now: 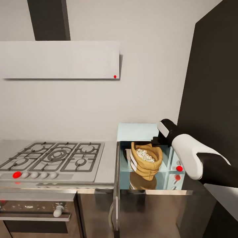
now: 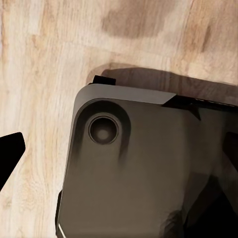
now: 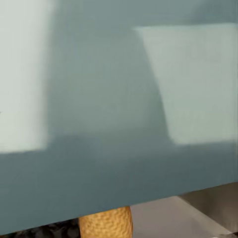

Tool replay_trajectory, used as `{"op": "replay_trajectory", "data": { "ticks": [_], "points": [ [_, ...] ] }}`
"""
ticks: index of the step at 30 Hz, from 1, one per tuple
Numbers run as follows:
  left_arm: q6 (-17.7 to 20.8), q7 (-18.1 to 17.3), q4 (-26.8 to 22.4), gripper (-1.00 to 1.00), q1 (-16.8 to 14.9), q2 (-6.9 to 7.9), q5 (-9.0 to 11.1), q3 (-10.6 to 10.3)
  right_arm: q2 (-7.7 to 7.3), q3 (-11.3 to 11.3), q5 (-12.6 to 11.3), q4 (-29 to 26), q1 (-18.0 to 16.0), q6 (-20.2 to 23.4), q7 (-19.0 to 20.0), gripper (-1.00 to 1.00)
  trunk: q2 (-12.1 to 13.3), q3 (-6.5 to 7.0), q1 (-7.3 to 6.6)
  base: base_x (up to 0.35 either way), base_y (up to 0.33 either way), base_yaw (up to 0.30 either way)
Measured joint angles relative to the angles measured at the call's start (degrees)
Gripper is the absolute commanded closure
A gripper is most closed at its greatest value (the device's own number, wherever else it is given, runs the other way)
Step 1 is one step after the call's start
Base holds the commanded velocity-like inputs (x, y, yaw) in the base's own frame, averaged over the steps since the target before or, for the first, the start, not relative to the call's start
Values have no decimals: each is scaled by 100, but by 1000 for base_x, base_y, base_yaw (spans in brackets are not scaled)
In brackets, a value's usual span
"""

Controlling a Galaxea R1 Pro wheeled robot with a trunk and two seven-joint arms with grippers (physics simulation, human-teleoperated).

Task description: In the kitchen, take the popcorn bag from the countertop, put it into the microwave, and heat it until the popcorn is cooked so the cooked popcorn ends up inside the bag.

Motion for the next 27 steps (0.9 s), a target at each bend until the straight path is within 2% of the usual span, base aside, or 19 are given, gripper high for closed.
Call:
{"op": "replay_trajectory", "data": {
  "ticks": [6,8,13,18,20,22,23,25,27],
  "points": [
    [-1,-6,6,-100,0,0,-5,0,-49,-5,-30,-25,21,1,166,-100,0,0,2,-32,0,0],
    [-3,-7,6,-100,-3,0,-8,-3,-80,-105,-58,-101,33,-1,256,-100,5,0,11,-275,0,0],
    [-3,-8,5,-100,-3,-2,-9,-3,-65,-115,-65,-112,37,-2,267,-100,5,0,12,-336,0,0],
    [-3,-5,7,-100,-3,-5,-10,-3,-17,-117,-74,-379,37,-1,297,-100,5,0,12,-343,0,0],
    [-3,-7,9,-100,-3,-2,-10,-3,5,-117,-81,-624,37,-3,571,-100,5,0,12,-263,0,0],
    [-3,-6,12,-100,-3,-1,-10,-3,16,-118,-78,-1018,37,-8,1386,-100,4,0,10,-73,0,0],
    [-3,-7,13,-100,-3,0,-10,-3,2,-114,-55,-1090,37,-8,1562,-100,4,0,9,-27,0,0],
    [-3,-8,13,-100,-3,0,-10,-3,-22,-119,44,-1124,38,-7,1645,-100,4,0,9,-10,0,0],
    [-3,-6,13,-100,-3,0,-10,-3,-42,-127,343,-1107,40,-8,1685,-100,5,-1,9,-2,0,0]
  ]
}}
